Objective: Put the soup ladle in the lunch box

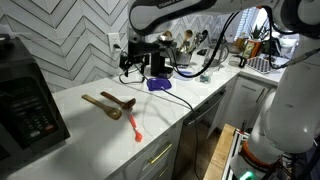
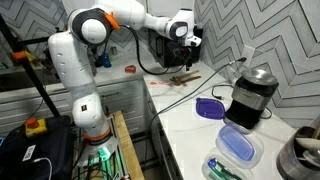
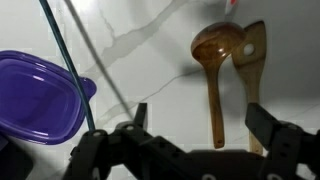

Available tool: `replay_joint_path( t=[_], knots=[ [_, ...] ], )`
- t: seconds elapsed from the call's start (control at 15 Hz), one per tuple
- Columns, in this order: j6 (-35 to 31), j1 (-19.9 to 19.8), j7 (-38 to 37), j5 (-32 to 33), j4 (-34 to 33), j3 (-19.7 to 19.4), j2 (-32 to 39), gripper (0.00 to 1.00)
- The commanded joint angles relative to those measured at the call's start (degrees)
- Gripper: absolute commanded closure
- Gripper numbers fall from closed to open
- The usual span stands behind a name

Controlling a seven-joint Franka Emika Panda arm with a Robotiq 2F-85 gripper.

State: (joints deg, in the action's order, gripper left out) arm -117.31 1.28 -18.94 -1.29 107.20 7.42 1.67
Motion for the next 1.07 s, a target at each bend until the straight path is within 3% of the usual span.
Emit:
replay_joint_path(
  t=[0.0,0.33,0.6,0.8,1.0],
  knots=[
    [0.1,1.2,0.0,0.0,-0.1,-1.2,0.0,0.0],
    [-4.5,5.0,-9.4,4.7,-5.0,0.3,7.8,0.0],
    [-5.8,9.0,-15.5,13.0,-9.6,-1.4,14.9,0.0],
    [-5.6,10.0,-15.1,15.3,-12.8,-3.1,19.7,0.0],
    [-7.0,8.4,-8.3,9.7,-15.5,-2.5,23.5,0.0]
  ],
)
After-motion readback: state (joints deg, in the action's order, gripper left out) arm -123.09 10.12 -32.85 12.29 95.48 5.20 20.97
